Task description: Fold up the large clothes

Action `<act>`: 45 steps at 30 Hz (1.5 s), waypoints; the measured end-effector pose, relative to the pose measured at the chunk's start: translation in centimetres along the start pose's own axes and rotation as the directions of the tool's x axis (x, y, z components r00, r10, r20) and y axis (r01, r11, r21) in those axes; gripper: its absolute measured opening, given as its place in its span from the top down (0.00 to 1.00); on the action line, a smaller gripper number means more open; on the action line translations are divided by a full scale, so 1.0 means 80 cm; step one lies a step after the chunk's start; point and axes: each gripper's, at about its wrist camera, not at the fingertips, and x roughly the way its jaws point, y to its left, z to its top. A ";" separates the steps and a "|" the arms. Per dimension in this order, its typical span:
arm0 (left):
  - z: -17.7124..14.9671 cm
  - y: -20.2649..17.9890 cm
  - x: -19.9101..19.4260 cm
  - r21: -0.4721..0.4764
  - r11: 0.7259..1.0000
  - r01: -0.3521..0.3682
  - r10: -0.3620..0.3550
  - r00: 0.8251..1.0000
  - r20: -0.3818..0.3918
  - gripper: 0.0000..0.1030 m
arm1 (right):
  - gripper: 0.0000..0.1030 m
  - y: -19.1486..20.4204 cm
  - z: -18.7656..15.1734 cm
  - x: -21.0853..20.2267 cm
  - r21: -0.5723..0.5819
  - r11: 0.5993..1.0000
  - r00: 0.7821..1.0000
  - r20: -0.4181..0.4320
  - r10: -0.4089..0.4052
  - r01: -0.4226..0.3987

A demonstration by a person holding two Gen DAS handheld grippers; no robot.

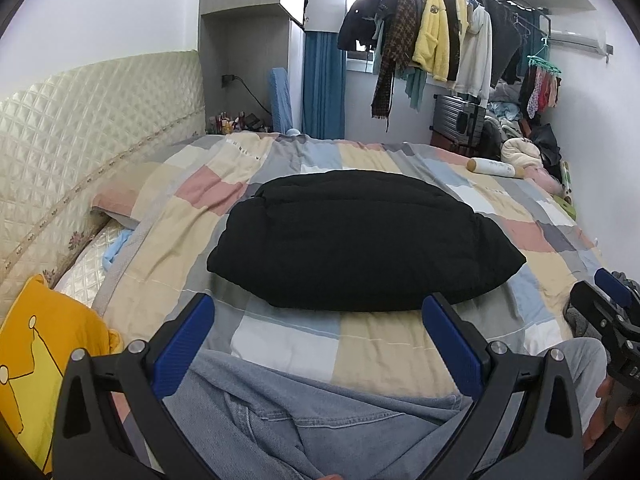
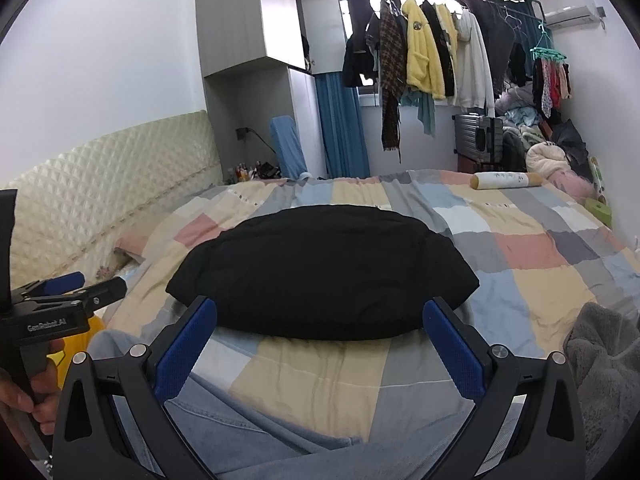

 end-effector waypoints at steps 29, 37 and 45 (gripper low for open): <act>0.009 -0.020 0.000 0.021 1.000 0.014 -0.014 1.000 -0.004 0.00 | 0.00 -0.017 0.008 0.000 0.019 0.999 0.999 0.002 -0.039 0.039; 0.011 -0.026 -0.001 0.019 1.000 0.021 -0.021 1.000 -0.012 0.00 | 0.00 -0.019 0.009 -0.001 0.017 0.999 0.999 0.005 -0.042 0.042; 0.008 -0.028 0.000 0.018 1.000 0.011 -0.010 1.000 -0.002 0.00 | 0.00 -0.021 0.010 0.004 0.021 0.999 0.999 0.003 -0.037 0.037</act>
